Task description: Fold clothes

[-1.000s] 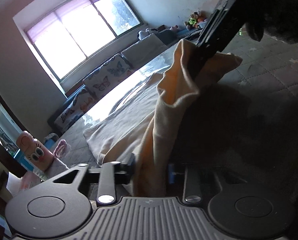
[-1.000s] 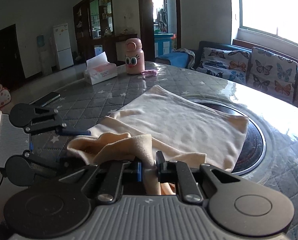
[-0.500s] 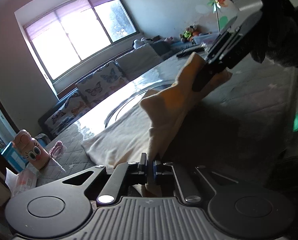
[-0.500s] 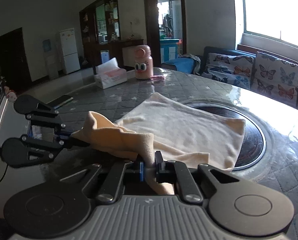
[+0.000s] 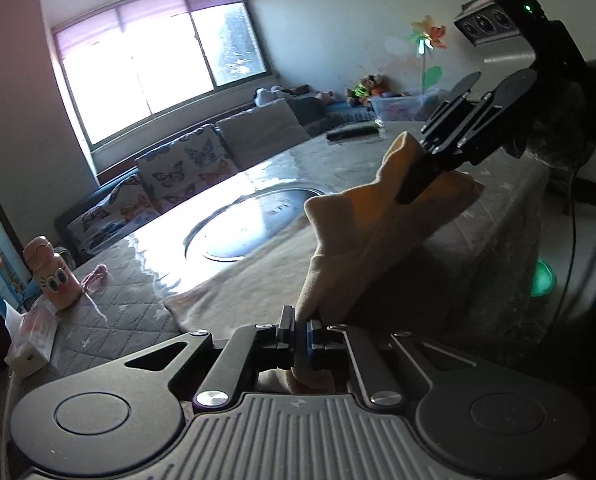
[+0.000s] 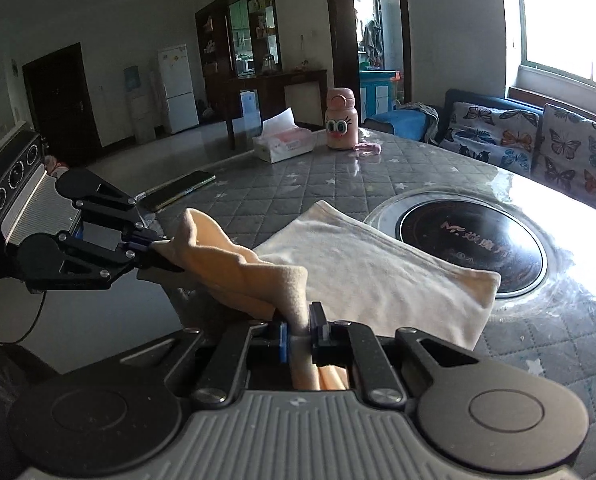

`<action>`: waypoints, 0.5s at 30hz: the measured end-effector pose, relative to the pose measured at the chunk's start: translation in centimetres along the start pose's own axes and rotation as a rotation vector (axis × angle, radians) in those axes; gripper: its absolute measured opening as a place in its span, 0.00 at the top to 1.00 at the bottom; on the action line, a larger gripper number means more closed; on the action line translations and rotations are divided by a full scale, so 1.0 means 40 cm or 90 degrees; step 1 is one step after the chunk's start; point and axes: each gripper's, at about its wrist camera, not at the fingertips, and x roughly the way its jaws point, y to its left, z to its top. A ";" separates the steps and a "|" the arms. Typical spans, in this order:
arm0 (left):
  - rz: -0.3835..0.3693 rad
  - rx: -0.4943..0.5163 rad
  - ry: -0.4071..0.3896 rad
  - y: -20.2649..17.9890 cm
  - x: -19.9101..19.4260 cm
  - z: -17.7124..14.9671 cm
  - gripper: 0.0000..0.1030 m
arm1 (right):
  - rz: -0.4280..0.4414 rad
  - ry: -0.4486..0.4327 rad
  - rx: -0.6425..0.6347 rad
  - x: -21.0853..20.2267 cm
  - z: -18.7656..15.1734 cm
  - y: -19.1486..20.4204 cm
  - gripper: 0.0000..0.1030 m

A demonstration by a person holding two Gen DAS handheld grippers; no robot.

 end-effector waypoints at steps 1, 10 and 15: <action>0.003 -0.006 -0.003 0.011 0.007 0.006 0.94 | 0.000 0.000 0.000 0.004 0.008 -0.006 0.91; 0.045 -0.054 0.007 0.166 0.192 0.083 0.94 | -0.023 0.000 0.014 0.113 0.112 -0.117 0.91; 0.057 -0.105 0.056 0.238 0.340 0.088 0.94 | -0.041 0.031 0.047 0.249 0.147 -0.221 0.91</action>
